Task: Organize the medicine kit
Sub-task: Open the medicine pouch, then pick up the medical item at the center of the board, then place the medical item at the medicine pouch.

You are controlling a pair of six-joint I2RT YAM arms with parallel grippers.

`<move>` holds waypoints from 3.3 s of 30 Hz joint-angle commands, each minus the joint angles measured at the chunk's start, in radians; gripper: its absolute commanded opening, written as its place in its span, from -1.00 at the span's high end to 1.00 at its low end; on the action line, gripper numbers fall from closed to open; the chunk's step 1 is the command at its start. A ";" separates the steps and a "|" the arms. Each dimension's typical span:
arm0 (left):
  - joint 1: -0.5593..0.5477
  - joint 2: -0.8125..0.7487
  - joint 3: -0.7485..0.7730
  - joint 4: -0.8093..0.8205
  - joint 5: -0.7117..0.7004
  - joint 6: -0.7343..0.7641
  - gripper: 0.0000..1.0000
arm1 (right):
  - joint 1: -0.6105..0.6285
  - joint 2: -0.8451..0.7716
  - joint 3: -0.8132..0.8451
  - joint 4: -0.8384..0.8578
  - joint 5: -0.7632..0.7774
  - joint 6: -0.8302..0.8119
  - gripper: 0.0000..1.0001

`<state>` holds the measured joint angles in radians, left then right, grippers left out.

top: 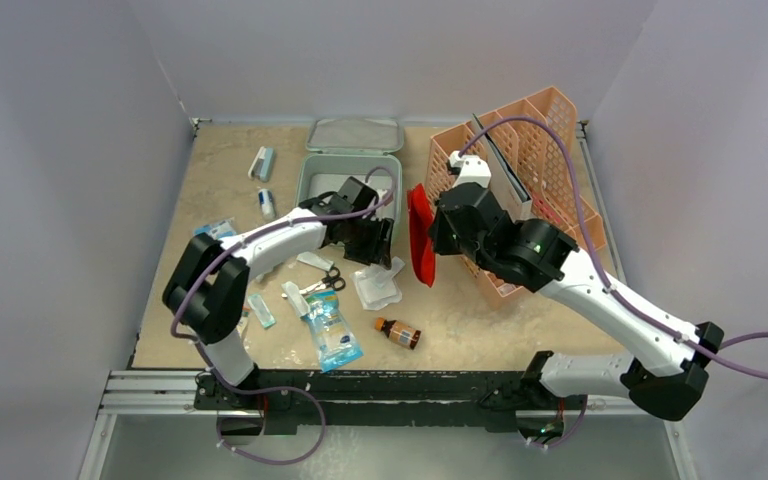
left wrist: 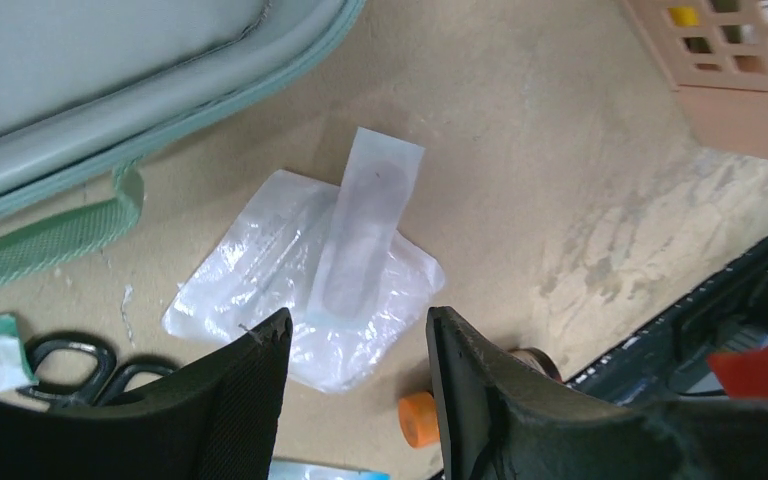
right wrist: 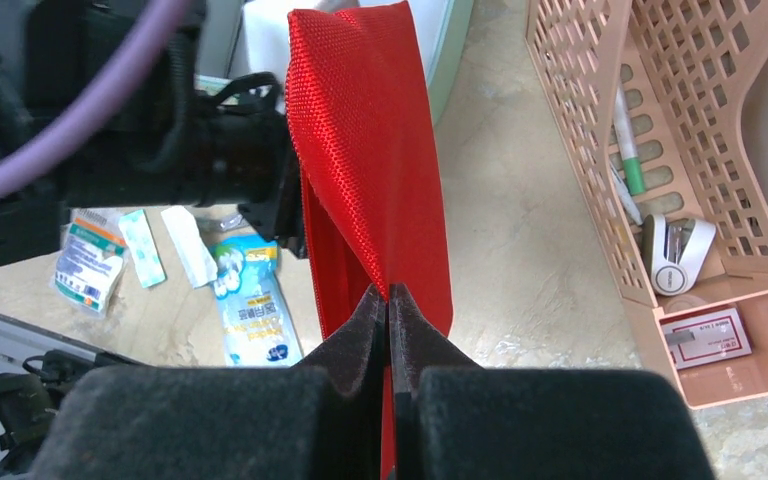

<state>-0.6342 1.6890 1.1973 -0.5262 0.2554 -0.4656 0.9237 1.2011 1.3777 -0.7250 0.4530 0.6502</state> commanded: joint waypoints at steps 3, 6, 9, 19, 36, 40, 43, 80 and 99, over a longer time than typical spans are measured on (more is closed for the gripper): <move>-0.023 0.085 0.039 0.069 -0.036 0.065 -0.01 | 0.002 -0.058 -0.035 0.000 0.016 -0.004 1.00; -0.038 0.109 0.038 0.084 -0.027 0.067 -0.01 | 0.002 -0.070 -0.044 0.000 0.023 -0.002 1.00; -0.056 0.131 0.032 0.100 -0.044 0.068 -0.02 | 0.003 -0.081 -0.048 -0.001 0.030 -0.004 1.00; -0.075 0.172 0.006 0.136 -0.076 0.084 0.21 | 0.002 -0.081 -0.058 0.004 0.027 -0.003 1.00; -0.078 -0.019 -0.004 0.084 -0.059 0.013 0.56 | 0.002 -0.077 -0.095 0.025 -0.006 0.030 1.00; -0.077 -0.096 -0.015 0.065 -0.090 -0.033 0.57 | 0.002 -0.069 -0.111 0.037 -0.010 0.040 1.00; -0.075 -0.171 -0.027 0.047 -0.123 -0.073 0.58 | 0.002 -0.054 -0.125 0.057 -0.029 0.055 1.00; -0.075 -0.521 -0.190 0.163 -0.235 -0.401 0.50 | 0.002 0.049 -0.177 0.392 -0.181 0.260 1.00; -0.075 -0.572 -0.041 0.009 -0.061 -0.306 -0.13 | 0.001 0.073 -0.161 0.341 -0.178 0.229 1.00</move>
<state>-0.7036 1.1763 1.0809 -0.4854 0.1722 -0.8089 0.9195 1.2873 1.1995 -0.3683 0.2531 0.8959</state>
